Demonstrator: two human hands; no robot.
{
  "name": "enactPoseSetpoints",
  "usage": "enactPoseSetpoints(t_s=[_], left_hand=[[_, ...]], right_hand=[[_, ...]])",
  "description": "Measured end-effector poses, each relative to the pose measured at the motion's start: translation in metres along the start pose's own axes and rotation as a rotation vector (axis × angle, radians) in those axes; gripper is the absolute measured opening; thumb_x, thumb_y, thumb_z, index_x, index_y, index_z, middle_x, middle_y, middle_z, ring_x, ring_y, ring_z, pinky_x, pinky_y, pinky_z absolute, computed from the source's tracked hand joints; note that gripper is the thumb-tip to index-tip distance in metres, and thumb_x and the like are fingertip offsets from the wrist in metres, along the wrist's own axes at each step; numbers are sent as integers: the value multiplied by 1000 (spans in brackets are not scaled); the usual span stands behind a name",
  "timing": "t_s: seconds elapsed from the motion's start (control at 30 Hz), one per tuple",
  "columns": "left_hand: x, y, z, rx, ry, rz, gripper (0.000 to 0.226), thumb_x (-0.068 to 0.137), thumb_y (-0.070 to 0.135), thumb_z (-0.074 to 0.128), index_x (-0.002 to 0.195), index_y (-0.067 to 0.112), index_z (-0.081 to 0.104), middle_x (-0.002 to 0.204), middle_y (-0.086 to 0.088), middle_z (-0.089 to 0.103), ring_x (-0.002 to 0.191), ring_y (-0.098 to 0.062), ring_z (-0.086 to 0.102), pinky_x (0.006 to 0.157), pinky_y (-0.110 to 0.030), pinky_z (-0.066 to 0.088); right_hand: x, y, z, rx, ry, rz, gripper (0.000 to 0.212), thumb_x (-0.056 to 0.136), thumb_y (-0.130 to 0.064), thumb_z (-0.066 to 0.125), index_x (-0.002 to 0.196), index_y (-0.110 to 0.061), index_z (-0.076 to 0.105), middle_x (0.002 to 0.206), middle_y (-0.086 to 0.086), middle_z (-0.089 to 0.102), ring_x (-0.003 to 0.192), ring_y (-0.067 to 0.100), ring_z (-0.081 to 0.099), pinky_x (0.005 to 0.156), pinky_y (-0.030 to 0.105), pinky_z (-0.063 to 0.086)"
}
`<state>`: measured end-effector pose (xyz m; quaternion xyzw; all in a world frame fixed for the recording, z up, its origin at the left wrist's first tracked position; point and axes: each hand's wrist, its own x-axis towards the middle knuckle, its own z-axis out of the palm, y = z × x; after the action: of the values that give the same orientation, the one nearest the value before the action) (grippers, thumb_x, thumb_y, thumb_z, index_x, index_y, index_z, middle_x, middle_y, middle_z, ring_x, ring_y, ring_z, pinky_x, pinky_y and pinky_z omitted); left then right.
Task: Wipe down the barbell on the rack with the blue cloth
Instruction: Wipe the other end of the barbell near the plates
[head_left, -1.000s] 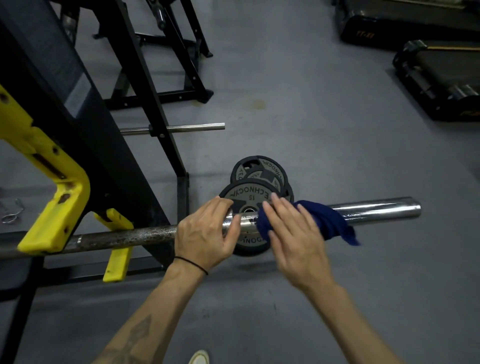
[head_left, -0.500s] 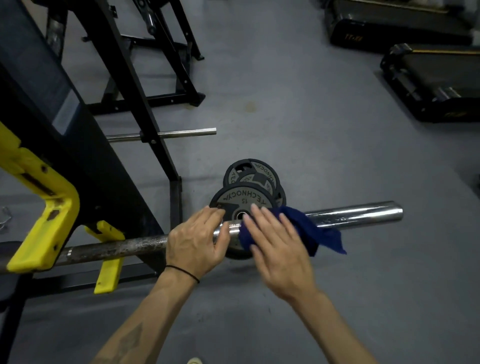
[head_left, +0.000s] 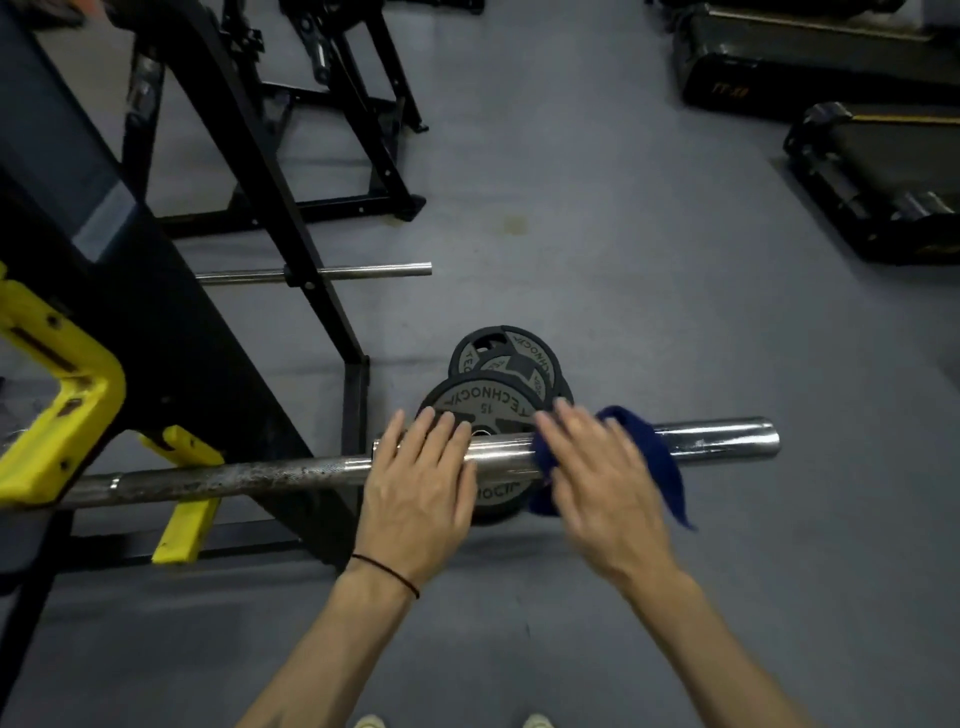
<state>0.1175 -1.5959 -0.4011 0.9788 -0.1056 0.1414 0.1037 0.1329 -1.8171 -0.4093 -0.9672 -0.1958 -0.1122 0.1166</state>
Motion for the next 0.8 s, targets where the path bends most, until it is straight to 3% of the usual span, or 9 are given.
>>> enactPoseSetpoints(t_s=[0.1, 0.2, 0.27, 0.33, 0.43, 0.53, 0.63, 0.67, 0.8], left_hand=[[-5, -3, 5, 49, 56, 11, 42, 102, 32, 47, 136, 10, 61, 138, -7, 61, 133, -25, 52, 117, -51, 30], [-4, 4, 7, 59, 101, -15, 41, 100, 30, 50, 133, 10, 63, 136, -4, 63, 131, -22, 55, 117, -51, 30], [-3, 8, 10, 60, 132, -20, 40, 100, 29, 49, 132, 9, 64, 134, -4, 64, 128, -22, 57, 116, -52, 31], [-2, 7, 11, 53, 162, -11, 39, 100, 28, 49, 131, 9, 65, 131, -5, 66, 124, -21, 60, 115, -52, 33], [0, 9, 13, 59, 176, -20, 40, 98, 28, 51, 131, 10, 65, 131, -5, 66, 123, -20, 61, 115, -52, 33], [1, 12, 17, 61, 201, -35, 39, 97, 28, 53, 129, 11, 66, 130, -4, 67, 122, -21, 61, 114, -52, 33], [0, 12, 21, 81, 245, -49, 37, 97, 27, 53, 126, 10, 68, 128, -4, 68, 121, -22, 62, 113, -53, 34], [0, 12, 23, 87, 259, -47, 37, 96, 27, 53, 126, 10, 68, 128, -4, 68, 120, -22, 63, 113, -53, 34], [0, 11, 25, 97, 288, -26, 37, 96, 25, 51, 124, 9, 69, 127, -5, 69, 119, -23, 64, 112, -53, 36]], right_hand=[[-9, 37, -7, 53, 133, 310, 52, 102, -28, 36, 149, -12, 52, 156, 6, 48, 147, 25, 41, 128, 44, 14], [3, -6, 11, 138, 252, 571, 52, 102, -30, 35, 146, -10, 55, 155, 7, 49, 149, 28, 36, 128, 50, 7], [15, -49, 21, 166, 218, 438, 52, 105, -33, 34, 149, -13, 50, 159, 5, 44, 152, 25, 33, 128, 48, 4], [13, -63, 21, 150, 89, 110, 53, 106, -35, 35, 154, -14, 45, 162, 5, 40, 152, 22, 32, 128, 45, 10], [8, -10, 8, 73, 5, -125, 54, 105, -34, 39, 156, -17, 41, 162, 5, 39, 150, 20, 36, 127, 41, 17], [-7, 34, 1, 102, 154, 205, 50, 105, -31, 37, 149, -12, 51, 156, 6, 47, 146, 24, 42, 126, 46, 20], [7, -9, 16, 207, 298, 623, 52, 106, -33, 33, 146, -9, 54, 156, 8, 48, 150, 27, 35, 128, 47, 6], [15, -31, 21, 229, 305, 650, 53, 106, -36, 32, 148, -9, 51, 159, 7, 44, 152, 27, 31, 128, 46, 1], [7, -54, 22, 143, 67, 68, 57, 106, -38, 36, 157, -13, 38, 165, 6, 34, 154, 21, 28, 127, 45, 12]])
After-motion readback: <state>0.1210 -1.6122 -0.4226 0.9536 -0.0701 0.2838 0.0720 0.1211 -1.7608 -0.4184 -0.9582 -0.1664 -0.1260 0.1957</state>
